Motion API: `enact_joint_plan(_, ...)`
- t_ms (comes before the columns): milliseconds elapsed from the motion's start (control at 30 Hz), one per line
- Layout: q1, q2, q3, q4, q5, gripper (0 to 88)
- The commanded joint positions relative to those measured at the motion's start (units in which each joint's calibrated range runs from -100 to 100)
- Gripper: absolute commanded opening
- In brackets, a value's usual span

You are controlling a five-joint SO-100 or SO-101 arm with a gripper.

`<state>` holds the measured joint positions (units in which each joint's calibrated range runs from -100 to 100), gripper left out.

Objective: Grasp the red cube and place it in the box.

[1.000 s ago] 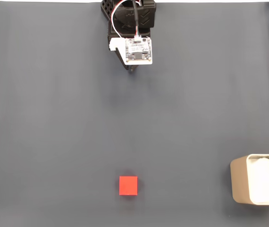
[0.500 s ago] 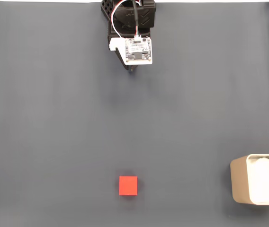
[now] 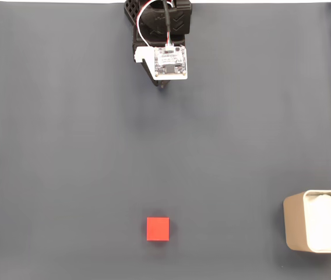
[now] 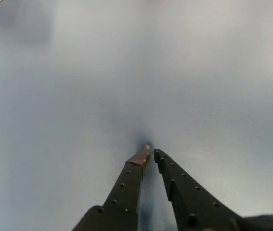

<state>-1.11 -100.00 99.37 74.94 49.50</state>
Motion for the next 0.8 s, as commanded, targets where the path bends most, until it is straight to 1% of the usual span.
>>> enact_joint_plan(0,-0.2,0.1,0.5,1.0,-0.4,0.1)
enact_joint_plan(767,0.1,0.1,0.5,1.0,-0.7,0.0)
